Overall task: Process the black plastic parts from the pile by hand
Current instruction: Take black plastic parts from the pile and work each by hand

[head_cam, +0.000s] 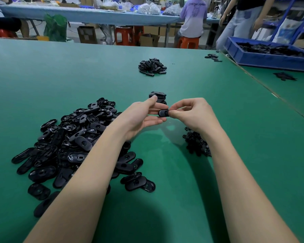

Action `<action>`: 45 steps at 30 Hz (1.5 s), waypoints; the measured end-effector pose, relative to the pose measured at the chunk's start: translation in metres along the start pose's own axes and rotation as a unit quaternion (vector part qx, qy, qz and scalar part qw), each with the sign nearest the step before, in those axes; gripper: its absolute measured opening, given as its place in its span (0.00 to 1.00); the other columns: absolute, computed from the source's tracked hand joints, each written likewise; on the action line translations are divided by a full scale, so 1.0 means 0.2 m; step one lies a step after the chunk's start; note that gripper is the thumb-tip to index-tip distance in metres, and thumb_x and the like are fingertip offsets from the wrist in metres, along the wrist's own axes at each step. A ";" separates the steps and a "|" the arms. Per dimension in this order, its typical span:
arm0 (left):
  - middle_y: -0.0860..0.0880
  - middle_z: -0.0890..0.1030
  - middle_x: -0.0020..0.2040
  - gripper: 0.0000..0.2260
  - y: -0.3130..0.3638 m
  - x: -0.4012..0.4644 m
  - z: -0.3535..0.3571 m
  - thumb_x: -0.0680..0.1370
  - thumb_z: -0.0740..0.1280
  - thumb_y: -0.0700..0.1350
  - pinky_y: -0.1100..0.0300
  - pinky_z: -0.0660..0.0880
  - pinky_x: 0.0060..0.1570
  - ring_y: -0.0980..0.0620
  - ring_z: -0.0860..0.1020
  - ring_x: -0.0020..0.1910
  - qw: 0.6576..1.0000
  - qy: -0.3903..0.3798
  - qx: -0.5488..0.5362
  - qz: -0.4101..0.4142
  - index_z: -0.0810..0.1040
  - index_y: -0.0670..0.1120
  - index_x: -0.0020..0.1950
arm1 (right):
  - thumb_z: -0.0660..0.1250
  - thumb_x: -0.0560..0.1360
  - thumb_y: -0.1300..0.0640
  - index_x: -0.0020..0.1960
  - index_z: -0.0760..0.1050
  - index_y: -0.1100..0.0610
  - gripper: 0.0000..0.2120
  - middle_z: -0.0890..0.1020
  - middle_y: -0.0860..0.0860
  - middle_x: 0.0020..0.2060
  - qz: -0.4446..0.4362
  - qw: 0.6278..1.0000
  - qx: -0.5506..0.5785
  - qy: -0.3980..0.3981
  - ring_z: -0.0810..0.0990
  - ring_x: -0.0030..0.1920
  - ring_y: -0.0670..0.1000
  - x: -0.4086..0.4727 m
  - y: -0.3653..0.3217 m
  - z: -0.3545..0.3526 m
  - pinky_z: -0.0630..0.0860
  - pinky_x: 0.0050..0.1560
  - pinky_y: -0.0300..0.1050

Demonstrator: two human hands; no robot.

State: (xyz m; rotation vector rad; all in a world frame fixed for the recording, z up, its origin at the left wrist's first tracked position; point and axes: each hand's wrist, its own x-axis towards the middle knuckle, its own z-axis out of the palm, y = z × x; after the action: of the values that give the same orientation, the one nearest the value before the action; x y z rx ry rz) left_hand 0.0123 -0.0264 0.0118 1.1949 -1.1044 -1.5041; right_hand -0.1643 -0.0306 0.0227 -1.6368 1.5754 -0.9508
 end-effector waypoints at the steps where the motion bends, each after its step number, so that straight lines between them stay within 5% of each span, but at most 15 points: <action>1: 0.43 0.87 0.50 0.20 0.00 0.00 0.00 0.86 0.57 0.53 0.61 0.82 0.45 0.46 0.86 0.48 1.000 -0.001 0.000 0.000 0.83 0.40 0.55 | 0.77 0.70 0.50 0.40 0.85 0.47 0.02 0.82 0.40 0.28 -0.001 1.000 -0.002 0.005 0.74 0.26 0.36 0.00 0.00 0.00 0.65 0.25 0.27; 7: 0.42 0.87 0.50 0.20 0.00 0.00 0.00 0.85 0.58 0.52 0.62 0.81 0.44 0.48 0.86 0.46 1.000 -0.004 0.002 0.003 0.84 0.40 0.53 | 0.78 0.70 0.48 0.40 0.85 0.46 0.04 0.84 0.42 0.33 0.013 1.000 -0.009 0.005 0.76 0.28 0.35 -0.01 -0.01 0.01 0.65 0.25 0.27; 16: 0.42 0.86 0.50 0.12 0.00 -0.01 0.00 0.83 0.63 0.45 0.63 0.81 0.47 0.48 0.85 0.46 1.000 -0.012 0.013 0.002 0.84 0.39 0.54 | 0.80 0.66 0.44 0.45 0.82 0.45 0.12 0.84 0.45 0.40 0.041 0.999 -0.008 0.006 0.78 0.34 0.44 -0.02 -0.02 0.02 0.69 0.34 0.41; 23: 0.43 0.85 0.45 0.09 0.01 -0.03 -0.02 0.79 0.66 0.32 0.66 0.79 0.47 0.53 0.82 0.40 0.998 -0.022 0.052 0.037 0.84 0.41 0.53 | 0.82 0.65 0.42 0.42 0.85 0.48 0.13 0.80 0.41 0.31 0.088 0.992 0.077 -0.041 0.73 0.34 0.43 -0.04 0.02 -0.01 0.66 0.34 0.39; 31: 0.45 0.86 0.42 0.09 0.01 -0.04 0.01 0.76 0.69 0.31 0.62 0.81 0.50 0.51 0.81 0.38 0.991 0.033 0.113 0.060 0.85 0.43 0.48 | 0.79 0.69 0.50 0.40 0.84 0.51 0.06 0.82 0.40 0.30 0.059 0.995 0.063 -0.047 0.72 0.24 0.34 -0.01 0.01 0.01 0.66 0.29 0.32; 40: 0.50 0.86 0.38 0.10 -0.01 -0.04 0.01 0.74 0.71 0.33 0.67 0.79 0.48 0.56 0.81 0.37 0.982 0.062 0.163 0.074 0.86 0.48 0.47 | 0.78 0.68 0.51 0.39 0.83 0.52 0.07 0.76 0.38 0.23 0.044 0.997 0.059 -0.018 0.71 0.23 0.38 0.01 0.04 0.06 0.64 0.24 0.29; 45: 0.46 0.86 0.39 0.09 0.00 -0.04 0.01 0.75 0.71 0.33 0.63 0.80 0.51 0.53 0.81 0.38 0.986 0.059 0.143 0.060 0.85 0.46 0.47 | 0.79 0.67 0.51 0.39 0.84 0.53 0.07 0.81 0.43 0.29 0.033 0.998 0.061 0.003 0.72 0.25 0.38 0.01 0.04 0.07 0.64 0.25 0.28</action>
State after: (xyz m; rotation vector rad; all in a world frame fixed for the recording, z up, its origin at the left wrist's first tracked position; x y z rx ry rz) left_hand 0.0115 -0.0182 0.0143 1.3672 -1.3174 -1.1949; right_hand -0.1560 -0.0332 0.0082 -1.4909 1.5352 -0.9970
